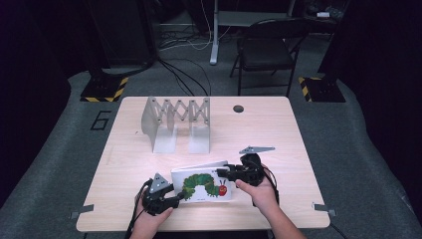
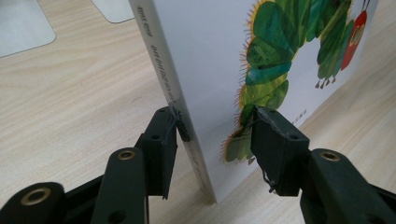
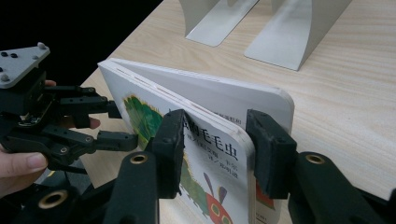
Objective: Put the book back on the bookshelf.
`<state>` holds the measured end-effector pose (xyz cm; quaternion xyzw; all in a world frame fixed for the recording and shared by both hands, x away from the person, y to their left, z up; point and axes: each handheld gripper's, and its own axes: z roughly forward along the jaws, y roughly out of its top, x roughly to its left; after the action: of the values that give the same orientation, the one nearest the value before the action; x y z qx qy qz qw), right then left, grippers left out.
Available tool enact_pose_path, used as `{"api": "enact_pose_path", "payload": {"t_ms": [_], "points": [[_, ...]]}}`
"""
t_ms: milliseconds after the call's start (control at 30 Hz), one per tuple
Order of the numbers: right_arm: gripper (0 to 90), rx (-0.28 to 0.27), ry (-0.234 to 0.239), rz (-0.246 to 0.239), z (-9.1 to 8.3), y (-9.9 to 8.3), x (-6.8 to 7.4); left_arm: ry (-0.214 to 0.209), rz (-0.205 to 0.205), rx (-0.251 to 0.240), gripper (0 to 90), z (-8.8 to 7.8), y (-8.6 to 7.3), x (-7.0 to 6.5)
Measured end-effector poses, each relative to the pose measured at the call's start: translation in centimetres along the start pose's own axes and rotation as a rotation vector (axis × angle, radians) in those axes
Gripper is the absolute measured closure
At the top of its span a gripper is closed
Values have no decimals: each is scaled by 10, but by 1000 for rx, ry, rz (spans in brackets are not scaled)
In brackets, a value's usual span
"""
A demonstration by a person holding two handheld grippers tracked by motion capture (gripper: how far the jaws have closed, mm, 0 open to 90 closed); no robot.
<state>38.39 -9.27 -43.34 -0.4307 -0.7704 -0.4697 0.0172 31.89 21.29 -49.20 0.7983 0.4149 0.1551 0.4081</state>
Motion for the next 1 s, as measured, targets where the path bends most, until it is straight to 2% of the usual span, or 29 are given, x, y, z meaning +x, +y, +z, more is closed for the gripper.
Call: {"api": "enact_pose_path", "payload": {"t_ms": [33, 367, 500, 767, 1000], "points": [[556, 5, 5, -4, 1, 0, -1, 13, 14, -6, 528, 0, 0, -1], [527, 22, 14, -17, 2, 0, -3, 20, 40, -11, 537, -1, 0, -1], [520, 29, 21, -11, 2, 0, -2, 11, 43, -19, 540, -2, -2, -1], [512, 51, 36, -25, -2, -5, -3, -6, 86, -7, 551, -5, -3, -4], [507, 80, 25, -53, -2, -8, -4, -34, 84, 7, 542, -7, -2, -3]]}}
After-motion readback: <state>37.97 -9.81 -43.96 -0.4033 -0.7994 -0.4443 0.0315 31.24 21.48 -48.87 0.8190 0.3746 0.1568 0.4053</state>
